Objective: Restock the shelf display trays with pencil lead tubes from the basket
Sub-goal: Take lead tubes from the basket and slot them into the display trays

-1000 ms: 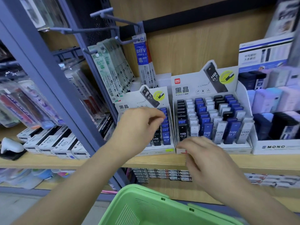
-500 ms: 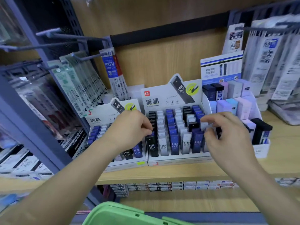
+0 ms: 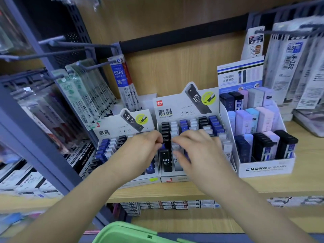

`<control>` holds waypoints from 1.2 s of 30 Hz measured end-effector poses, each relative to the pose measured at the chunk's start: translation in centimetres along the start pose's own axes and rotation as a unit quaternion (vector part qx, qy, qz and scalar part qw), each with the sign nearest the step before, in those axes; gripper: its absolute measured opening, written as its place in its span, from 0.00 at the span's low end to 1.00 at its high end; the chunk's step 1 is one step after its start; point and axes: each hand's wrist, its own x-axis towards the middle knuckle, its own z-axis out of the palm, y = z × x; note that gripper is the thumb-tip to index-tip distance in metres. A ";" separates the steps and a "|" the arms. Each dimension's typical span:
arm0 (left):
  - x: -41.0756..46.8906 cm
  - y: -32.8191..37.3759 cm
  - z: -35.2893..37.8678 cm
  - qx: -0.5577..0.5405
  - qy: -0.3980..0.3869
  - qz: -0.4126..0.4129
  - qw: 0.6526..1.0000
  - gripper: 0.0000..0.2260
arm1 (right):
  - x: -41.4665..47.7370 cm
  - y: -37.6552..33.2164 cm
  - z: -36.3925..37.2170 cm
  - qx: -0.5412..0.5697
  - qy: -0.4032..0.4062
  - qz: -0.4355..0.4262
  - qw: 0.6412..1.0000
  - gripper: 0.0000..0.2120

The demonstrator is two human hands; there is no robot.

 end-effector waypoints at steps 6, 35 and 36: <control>0.1 -1.1 1.4 -0.084 0.077 0.011 0.993 0.05 | -0.4 -0.3 1.2 -0.094 0.005 -0.047 0.994 0.14; 7.6 8.1 1.1 -0.089 -0.006 0.055 0.995 0.06 | 2.3 7.8 -6.9 0.364 0.142 0.216 0.895 0.26; 7.7 8.2 1.0 -0.074 -0.013 0.055 0.996 0.06 | 2.3 7.8 -6.6 0.371 0.141 0.221 0.891 0.25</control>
